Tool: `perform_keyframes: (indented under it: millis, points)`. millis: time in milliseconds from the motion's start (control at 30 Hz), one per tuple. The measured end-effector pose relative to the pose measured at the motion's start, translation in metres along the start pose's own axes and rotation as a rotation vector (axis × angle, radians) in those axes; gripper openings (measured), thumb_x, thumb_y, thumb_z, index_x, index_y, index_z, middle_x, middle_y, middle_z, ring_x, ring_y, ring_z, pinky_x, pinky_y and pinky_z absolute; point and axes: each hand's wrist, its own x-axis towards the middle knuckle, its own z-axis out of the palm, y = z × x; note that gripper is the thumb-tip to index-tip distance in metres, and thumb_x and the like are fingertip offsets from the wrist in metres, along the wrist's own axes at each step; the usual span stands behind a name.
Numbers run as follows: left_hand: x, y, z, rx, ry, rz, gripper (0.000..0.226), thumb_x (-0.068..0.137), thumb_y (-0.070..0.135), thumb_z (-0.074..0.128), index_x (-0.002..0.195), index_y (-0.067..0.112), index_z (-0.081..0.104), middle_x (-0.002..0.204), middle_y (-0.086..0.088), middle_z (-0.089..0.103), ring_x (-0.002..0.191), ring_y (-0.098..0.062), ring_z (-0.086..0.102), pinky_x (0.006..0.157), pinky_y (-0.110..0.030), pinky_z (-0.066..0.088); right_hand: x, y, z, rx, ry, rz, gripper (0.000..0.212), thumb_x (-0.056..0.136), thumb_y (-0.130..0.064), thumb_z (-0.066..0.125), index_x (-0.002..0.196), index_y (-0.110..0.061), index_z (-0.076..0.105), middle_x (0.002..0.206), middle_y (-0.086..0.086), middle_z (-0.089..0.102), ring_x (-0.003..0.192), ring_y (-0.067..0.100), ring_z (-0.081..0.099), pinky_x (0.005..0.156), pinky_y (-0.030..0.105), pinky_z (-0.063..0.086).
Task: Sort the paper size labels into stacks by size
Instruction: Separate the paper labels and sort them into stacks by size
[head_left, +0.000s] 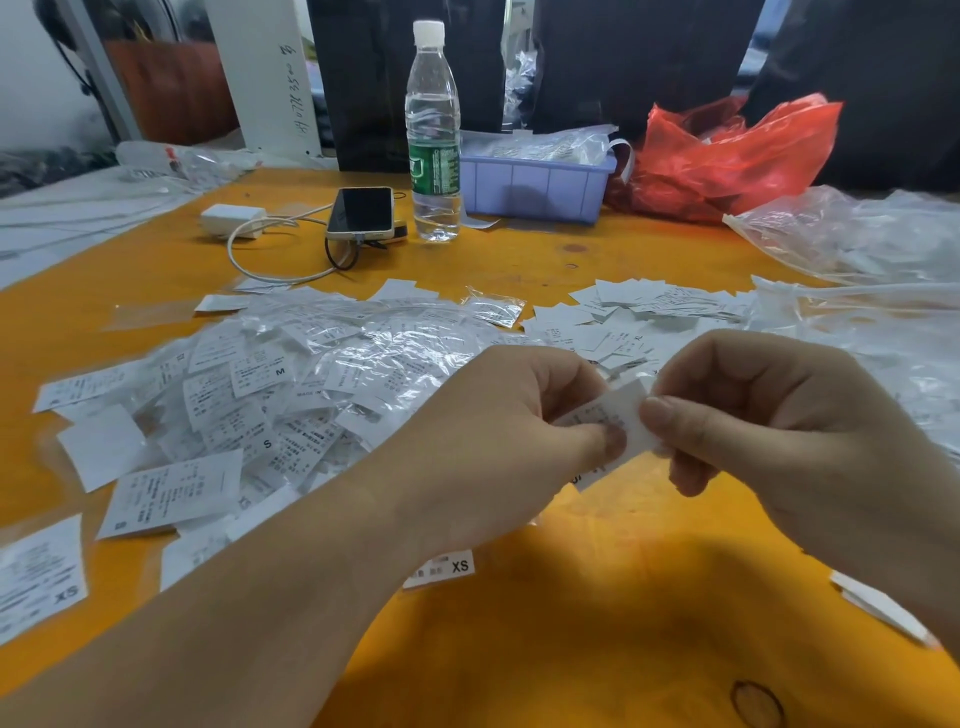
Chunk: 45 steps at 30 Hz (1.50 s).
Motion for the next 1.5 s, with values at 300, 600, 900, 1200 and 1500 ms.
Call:
perform_keyframes:
  millis: [300,600,900,1200,1500]
  points:
    - [-0.001,0.000,0.000,-0.011,-0.023,0.008,0.005,0.089,0.023,0.070,0.091,0.019,0.071,0.084,-0.005,0.070,0.074,-0.025,0.062,0.070,-0.044,0.053,0.001,0.001,-0.005,-0.077,-0.140,-0.010,0.029,0.073,-0.050,0.067,0.080,-0.024,0.075,0.074,0.007,0.067,0.065,0.018,0.060,0.056,0.030,0.053]
    - [0.000,-0.002,-0.004,-0.065,0.024,0.028,0.003,0.089,0.021,0.070,0.089,0.021,0.073,0.072,0.007,0.069,0.062,-0.001,0.058,0.059,-0.017,0.047,0.004,0.005,-0.006,0.091,-0.224,0.094,0.050,0.068,-0.064,0.074,0.080,-0.015,0.071,0.068,0.007,0.064,0.061,0.014,0.060,0.056,0.027,0.052]
    - [0.000,-0.001,-0.003,-0.094,0.076,0.011,0.004,0.088,0.019,0.070,0.088,0.021,0.073,0.081,0.002,0.074,0.064,0.001,0.061,0.060,-0.016,0.050,0.006,0.002,-0.007,0.112,-0.264,0.194,0.016,0.069,-0.021,0.085,0.075,-0.013,0.073,0.063,0.005,0.061,0.058,0.014,0.055,0.053,0.025,0.049]
    - [0.002,-0.002,-0.005,-0.122,0.014,-0.069,0.007,0.087,0.018,0.071,0.093,0.021,0.072,0.086,-0.001,0.076,0.071,-0.012,0.068,0.063,-0.019,0.052,0.007,-0.002,-0.015,0.083,-0.144,0.139,0.033,0.057,-0.032,0.080,0.069,-0.005,0.067,0.060,0.007,0.062,0.054,0.015,0.056,0.051,0.020,0.049]
    - [0.002,0.001,-0.003,-0.162,0.067,-0.104,0.019,0.091,0.034,0.063,0.080,0.020,0.072,0.086,-0.007,0.073,0.070,-0.009,0.062,0.064,-0.020,0.053,0.006,0.003,-0.015,0.030,-0.145,0.088,0.046,0.057,-0.053,0.083,0.069,-0.012,0.066,0.062,0.004,0.059,0.057,0.015,0.056,0.053,0.025,0.047]
